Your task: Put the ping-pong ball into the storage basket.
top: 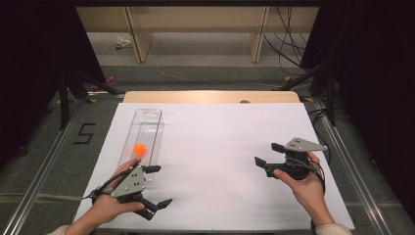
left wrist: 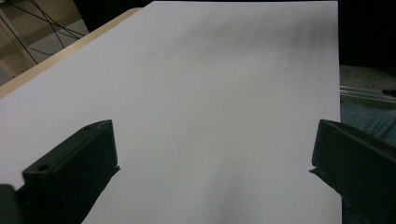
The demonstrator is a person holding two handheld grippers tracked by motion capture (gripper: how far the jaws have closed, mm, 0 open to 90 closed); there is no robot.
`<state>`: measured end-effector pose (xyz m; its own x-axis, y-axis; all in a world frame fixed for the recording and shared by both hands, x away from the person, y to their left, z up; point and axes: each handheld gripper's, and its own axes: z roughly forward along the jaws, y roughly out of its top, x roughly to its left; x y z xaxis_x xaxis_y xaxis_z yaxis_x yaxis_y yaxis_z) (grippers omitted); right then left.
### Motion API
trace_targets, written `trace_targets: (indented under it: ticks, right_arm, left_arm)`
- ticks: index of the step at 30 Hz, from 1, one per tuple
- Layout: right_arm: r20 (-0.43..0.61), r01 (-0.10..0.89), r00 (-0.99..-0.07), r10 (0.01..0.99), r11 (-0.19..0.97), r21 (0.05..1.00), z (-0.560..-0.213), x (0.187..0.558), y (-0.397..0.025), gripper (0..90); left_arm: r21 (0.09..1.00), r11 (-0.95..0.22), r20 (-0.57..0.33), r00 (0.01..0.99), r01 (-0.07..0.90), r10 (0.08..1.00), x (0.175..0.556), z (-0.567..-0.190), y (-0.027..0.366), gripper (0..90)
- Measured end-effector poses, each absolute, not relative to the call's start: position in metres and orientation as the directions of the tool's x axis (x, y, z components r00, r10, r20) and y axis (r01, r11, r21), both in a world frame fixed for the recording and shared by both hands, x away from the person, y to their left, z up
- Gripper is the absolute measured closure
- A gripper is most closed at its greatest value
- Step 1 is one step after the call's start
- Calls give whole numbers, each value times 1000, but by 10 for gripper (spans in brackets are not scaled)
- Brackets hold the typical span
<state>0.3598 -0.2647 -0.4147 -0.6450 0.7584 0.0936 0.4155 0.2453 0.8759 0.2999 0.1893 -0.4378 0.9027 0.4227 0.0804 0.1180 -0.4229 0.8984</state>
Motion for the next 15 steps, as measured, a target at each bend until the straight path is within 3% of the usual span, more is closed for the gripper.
trace_targets:
  ticks: [15]
  right_arm:
    - [96, 425, -622, 777, 232, 875, -416, 351, -278, 164]
  left_arm:
    - [897, -425, 80, 903, 119, 423, 300, -438, 189, 0]
